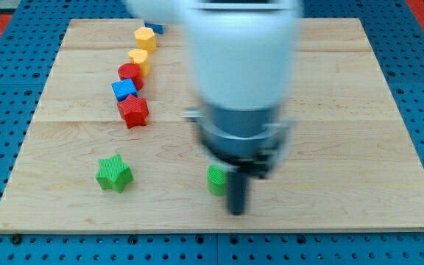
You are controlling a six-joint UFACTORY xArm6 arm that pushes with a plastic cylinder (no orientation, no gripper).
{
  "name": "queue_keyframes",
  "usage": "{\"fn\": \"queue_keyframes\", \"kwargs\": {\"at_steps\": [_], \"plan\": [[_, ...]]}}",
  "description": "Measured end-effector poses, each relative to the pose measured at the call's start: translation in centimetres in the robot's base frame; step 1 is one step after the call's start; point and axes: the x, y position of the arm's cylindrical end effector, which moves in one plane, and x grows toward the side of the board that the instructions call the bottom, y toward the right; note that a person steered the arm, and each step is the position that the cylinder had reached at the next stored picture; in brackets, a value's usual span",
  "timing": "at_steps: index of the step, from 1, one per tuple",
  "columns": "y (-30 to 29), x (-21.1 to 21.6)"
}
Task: Push the green circle close to the green star
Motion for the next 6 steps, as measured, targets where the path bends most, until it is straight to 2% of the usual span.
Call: {"fn": "queue_keyframes", "kwargs": {"at_steps": [1, 2, 3, 4, 5, 6], "plan": [[0.3, -2.8], [-7.5, -3.1], [-10.2, -3.1], [-7.8, -3.2], [-8.0, -6.1], [-11.3, -6.2]]}}
